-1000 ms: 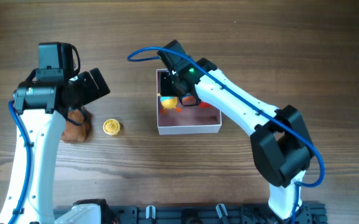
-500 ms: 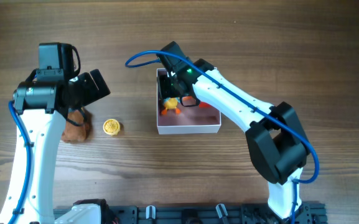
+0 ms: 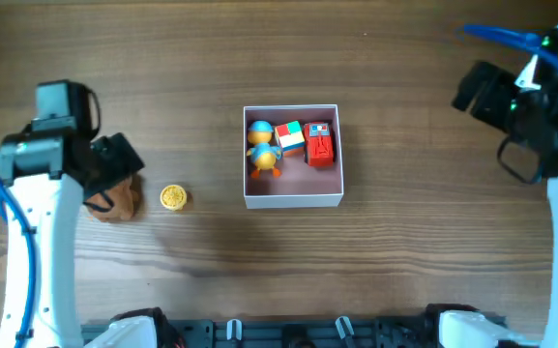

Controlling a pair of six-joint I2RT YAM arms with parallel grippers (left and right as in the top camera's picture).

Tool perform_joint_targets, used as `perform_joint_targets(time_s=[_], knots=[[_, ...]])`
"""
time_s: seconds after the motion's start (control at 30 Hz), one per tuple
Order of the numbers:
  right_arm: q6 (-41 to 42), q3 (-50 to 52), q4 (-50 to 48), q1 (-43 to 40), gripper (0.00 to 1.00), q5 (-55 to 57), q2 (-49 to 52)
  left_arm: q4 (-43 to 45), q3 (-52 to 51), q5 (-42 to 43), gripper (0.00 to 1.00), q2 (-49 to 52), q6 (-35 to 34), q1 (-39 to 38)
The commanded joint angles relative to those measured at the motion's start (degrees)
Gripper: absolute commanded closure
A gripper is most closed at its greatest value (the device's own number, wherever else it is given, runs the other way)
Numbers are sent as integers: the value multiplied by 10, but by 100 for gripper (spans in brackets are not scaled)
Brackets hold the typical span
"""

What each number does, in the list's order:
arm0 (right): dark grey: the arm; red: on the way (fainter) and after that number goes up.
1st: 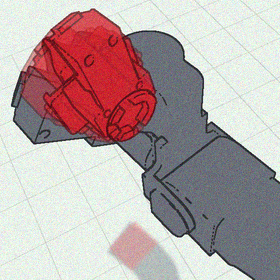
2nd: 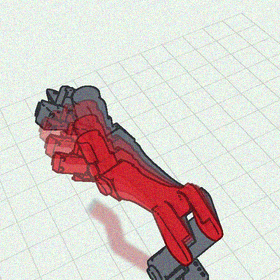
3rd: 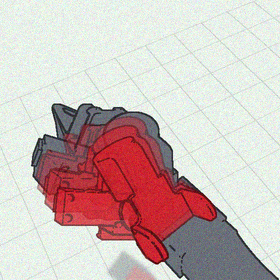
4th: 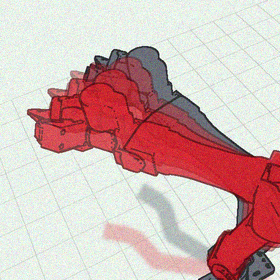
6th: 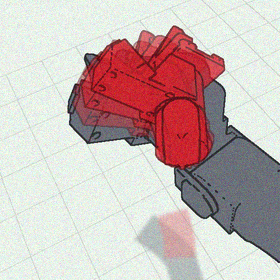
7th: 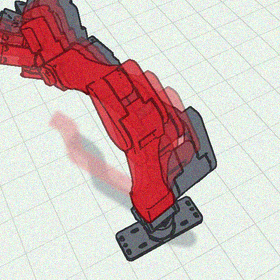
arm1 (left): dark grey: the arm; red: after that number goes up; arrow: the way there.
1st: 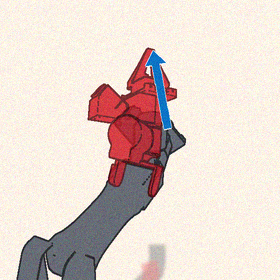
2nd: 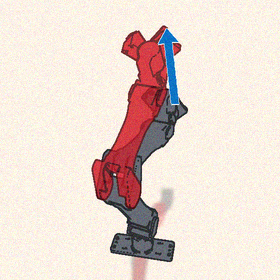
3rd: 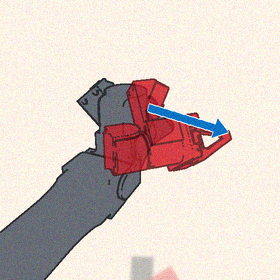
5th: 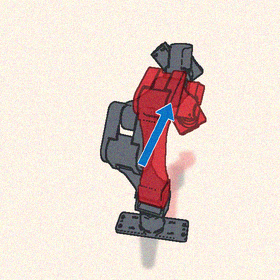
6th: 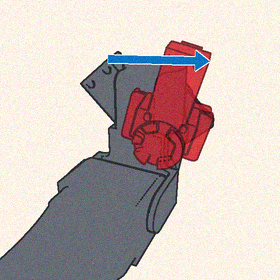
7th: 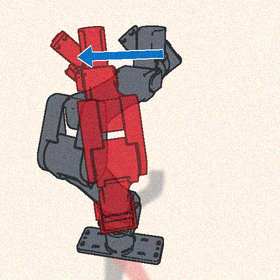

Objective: Pack container
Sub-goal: 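Place the duck figure into the box with the right gripper, then grasp the brown plush bear with the left gripper, then carry the bear with the left gripper and drop it in the box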

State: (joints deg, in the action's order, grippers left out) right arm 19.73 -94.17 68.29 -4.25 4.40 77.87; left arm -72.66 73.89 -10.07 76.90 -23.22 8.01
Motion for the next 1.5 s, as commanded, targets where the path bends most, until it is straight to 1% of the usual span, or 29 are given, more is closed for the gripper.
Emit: perform_joint_targets(time_s=[0.0,0.13,0.17,0.23,0.27,0.3,0.33,0.4,0.47,0.53,0.6,0.7,0.77,0.87,0.9,0.97,1.0,1.03,1.1,1.2,1.3,1.37,1.4,1.43,1.47], knots=[[-33,9,2,-11,0,-43,34,18,-10,32,0,-8,96,41],[-42,9,13,-11,0,-48,75,47,-32,32,0,13,149,79],[-45,9,16,-11,0,-58,88,65,-40,32,0,26,171,89],[-47,9,16,-11,0,-64,94,91,-47,32,0,53,191,97],[-47,9,15,-11,0,-64,94,107,-48,34,0,76,219,98],[-48,9,14,-11,0,-64,94,120,-48,57,0,106,257,98],[-48,9,15,-11,0,-64,94,127,-48,78,0,132,270,98],[-52,9,15,-11,0,-64,94,132,-48,94,0,183,293,98],[-54,9,14,-11,0,-64,94,137,-48,94,0,246,294,99],[-59,9,14,-11,0,-64,94,137,-48,94,0,287,294,99],[-59,9,14,-11,0,-64,94,137,-48,99,0,310,288,99],[-59,9,14,-11,0,-64,94,138,-48,119,1,314,288,99],[-59,9,14,-11,0,-64,94,137,-48,122,7,314,285,98],[-61,9,14,-11,0,-64,94,137,-48,122,36,314,261,98],[-61,9,14,-11,0,-64,94,136,-48,122,52,314,257,98],[-62,9,14,-11,0,-64,94,136,-47,125,67,313,257,98],[-62,9,14,-11,0,-64,94,125,-36,127,80,313,257,98],[-62,9,14,-11,0,-64,94,111,-19,127,87,310,245,98],[-62,9,14,-11,0,-64,94,81,16,126,96,294,242,98],[-62,9,14,-11,0,-64,94,43,71,127,96,243,233,91],[-62,9,14,-11,0,-64,95,42,102,127,96,153,234,53],[-62,9,14,-11,0,-64,104,63,106,142,96,84,245,-6],[-62,9,14,-11,0,-64,108,77,106,155,96,56,257,-47],[-62,9,14,-11,0,-64,113,94,106,161,96,37,275,-96],[-62,9,14,-11,0,-64,116,118,106,160,96,28,309,-174]])
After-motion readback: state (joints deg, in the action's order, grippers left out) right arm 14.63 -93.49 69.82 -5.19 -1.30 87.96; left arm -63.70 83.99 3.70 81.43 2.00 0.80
